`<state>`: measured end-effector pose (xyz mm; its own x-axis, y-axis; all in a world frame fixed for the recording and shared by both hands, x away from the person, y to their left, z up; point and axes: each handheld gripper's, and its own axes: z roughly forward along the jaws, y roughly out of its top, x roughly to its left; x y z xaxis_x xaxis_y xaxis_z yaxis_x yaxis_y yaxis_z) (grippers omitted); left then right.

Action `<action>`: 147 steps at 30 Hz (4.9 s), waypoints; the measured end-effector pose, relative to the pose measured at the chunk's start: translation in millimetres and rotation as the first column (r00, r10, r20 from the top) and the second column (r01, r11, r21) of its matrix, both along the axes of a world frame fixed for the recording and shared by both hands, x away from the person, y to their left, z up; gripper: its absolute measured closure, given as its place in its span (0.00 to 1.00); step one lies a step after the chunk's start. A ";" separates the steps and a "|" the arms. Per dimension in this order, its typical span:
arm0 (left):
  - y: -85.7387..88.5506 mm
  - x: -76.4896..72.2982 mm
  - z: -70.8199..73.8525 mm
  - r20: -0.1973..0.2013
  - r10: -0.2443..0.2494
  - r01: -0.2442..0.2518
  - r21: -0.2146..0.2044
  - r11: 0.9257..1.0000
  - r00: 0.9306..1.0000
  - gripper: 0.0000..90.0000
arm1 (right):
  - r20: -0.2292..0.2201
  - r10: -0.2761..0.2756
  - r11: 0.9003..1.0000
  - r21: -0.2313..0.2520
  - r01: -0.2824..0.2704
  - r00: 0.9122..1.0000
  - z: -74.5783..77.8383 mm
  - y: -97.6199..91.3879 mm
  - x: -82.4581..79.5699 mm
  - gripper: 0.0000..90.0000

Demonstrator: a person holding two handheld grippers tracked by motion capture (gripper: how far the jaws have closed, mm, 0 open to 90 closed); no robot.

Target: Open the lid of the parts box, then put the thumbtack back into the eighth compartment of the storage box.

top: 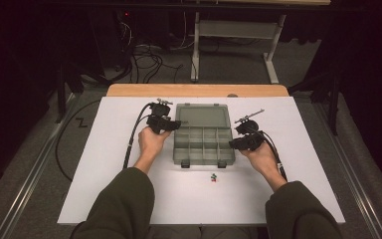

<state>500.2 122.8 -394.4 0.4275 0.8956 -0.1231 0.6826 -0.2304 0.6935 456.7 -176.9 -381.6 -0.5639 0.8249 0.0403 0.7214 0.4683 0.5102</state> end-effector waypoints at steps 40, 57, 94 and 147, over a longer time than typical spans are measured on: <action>17.4 -71.4 34.8 0.148 -0.090 0.089 0.014 0.996 0.985 0.43 | 0.143 0.027 0.993 0.107 -0.043 0.989 14.8 -13.8 -28.4 0.63; 37.4 -109.5 38.9 0.212 -0.091 0.102 -0.039 0.994 0.973 0.43 | 0.222 0.012 0.985 0.166 -0.051 0.975 17.5 -32.5 -53.5 0.58; 72.4 -173.4 10.9 0.326 -0.013 0.052 -0.111 0.993 0.945 0.33 | 0.391 -0.066 0.955 0.291 -0.055 0.918 -8.0 -91.7 -110.0 0.42; 87.0 -191.9 -11.9 0.379 0.047 0.015 -0.159 0.987 0.924 0.27 | 0.295 0.035 0.970 0.218 -0.103 0.955 -14.2 -61.8 -104.7 0.49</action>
